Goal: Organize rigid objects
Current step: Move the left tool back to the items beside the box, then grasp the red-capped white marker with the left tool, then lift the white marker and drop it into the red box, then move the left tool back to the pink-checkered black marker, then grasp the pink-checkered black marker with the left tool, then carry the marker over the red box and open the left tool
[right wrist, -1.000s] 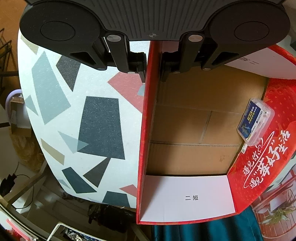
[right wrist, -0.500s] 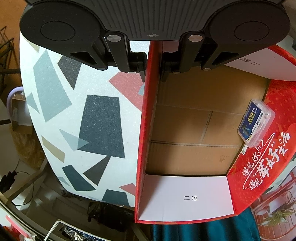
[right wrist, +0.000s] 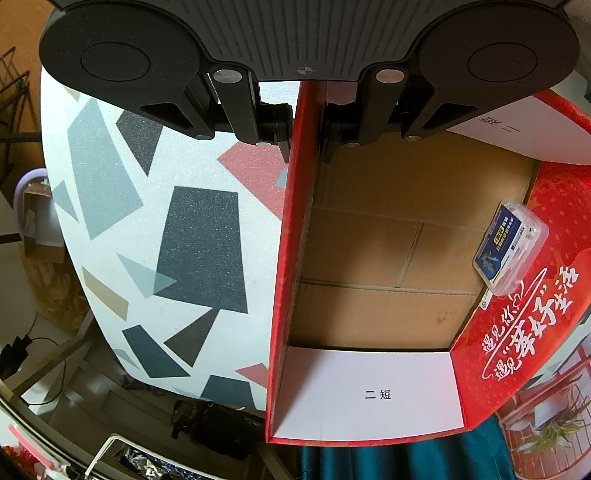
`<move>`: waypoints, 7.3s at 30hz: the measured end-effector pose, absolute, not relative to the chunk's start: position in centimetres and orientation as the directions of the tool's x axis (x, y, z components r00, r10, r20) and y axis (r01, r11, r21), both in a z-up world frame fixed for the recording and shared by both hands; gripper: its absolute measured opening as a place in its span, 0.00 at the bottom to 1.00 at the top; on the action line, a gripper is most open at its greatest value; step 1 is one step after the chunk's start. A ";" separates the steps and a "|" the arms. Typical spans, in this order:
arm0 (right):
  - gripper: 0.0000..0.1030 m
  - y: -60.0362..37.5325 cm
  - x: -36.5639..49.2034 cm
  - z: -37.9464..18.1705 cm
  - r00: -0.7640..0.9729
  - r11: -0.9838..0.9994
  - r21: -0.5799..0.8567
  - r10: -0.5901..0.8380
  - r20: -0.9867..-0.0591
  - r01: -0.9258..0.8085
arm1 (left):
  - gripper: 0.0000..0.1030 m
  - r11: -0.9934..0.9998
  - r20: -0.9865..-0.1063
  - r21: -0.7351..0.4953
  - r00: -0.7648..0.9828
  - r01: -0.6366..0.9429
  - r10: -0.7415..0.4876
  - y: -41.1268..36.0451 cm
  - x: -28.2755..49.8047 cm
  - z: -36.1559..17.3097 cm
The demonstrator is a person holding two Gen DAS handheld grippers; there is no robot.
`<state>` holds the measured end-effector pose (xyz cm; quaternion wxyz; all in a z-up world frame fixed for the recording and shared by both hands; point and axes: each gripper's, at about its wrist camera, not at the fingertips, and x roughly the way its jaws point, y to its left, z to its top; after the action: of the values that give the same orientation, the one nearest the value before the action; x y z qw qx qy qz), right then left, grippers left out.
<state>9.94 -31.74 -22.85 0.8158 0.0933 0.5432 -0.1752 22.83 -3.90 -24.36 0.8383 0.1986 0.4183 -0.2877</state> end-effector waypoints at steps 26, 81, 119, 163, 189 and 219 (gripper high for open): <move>0.13 -31.5 10.2 -23.0 0.336 0.930 -0.064 -0.194 -0.922 0.361 | 0.16 0.755 -0.813 0.074 0.478 0.651 -0.333 -7.1 21.6 -25.2; 0.14 -31.0 10.9 -23.2 0.310 0.936 -0.114 -0.224 -0.924 0.334 | 0.15 0.718 -0.637 -0.049 0.531 0.695 -0.558 -10.9 21.8 -13.6; 0.14 -31.0 11.0 -23.2 0.303 0.938 -0.117 -0.221 -0.927 0.325 | 0.35 0.644 -0.690 -0.109 0.408 0.757 -0.597 -13.3 23.9 -14.4; 0.14 -31.0 11.3 -23.2 0.296 0.940 -0.117 -0.216 -0.930 0.319 | 0.28 0.737 -0.794 0.081 0.490 0.671 -0.359 -8.4 25.7 -23.9; 0.14 -31.1 11.2 -23.3 0.294 0.943 -0.115 -0.211 -0.932 0.313 | 0.17 0.740 -0.834 -0.002 0.407 0.672 -0.372 -7.6 22.2 -25.3; 0.14 -31.0 10.9 -23.3 0.305 0.940 -0.112 -0.215 -0.928 0.321 | 0.17 0.833 -0.766 -0.002 0.534 0.553 -0.357 -7.2 19.0 -25.9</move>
<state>10.91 -31.02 -23.27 0.8065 0.0471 0.5654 -0.1662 19.00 -7.24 -25.87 0.8674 0.1214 0.4051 -0.2622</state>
